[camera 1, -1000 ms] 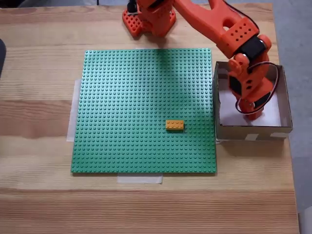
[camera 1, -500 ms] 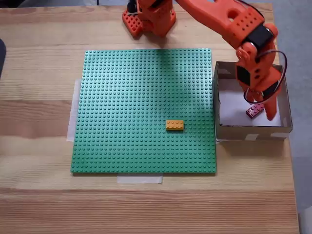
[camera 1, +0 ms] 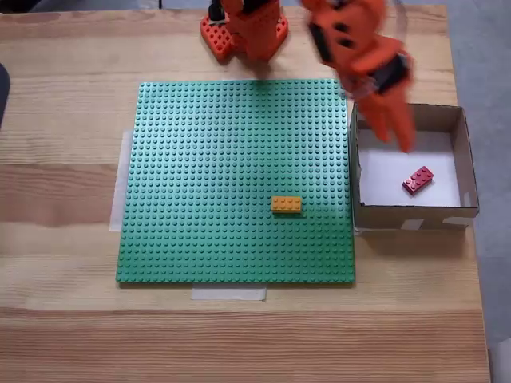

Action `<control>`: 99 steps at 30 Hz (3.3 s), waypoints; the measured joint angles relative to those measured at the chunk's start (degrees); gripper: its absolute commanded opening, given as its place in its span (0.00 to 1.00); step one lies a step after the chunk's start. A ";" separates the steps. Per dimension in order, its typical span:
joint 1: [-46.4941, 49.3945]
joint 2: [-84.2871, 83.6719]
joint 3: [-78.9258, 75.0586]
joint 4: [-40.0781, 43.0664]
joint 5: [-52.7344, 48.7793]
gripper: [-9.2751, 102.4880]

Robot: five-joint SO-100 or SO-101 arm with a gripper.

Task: Pick the red lego block and put it in the box.

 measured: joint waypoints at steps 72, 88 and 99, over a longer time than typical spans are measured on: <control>35.95 75.23 80.86 -13.54 -3.60 0.07; 35.95 75.23 80.86 -13.54 -3.78 0.07; 35.95 75.23 80.86 -13.54 -3.78 0.07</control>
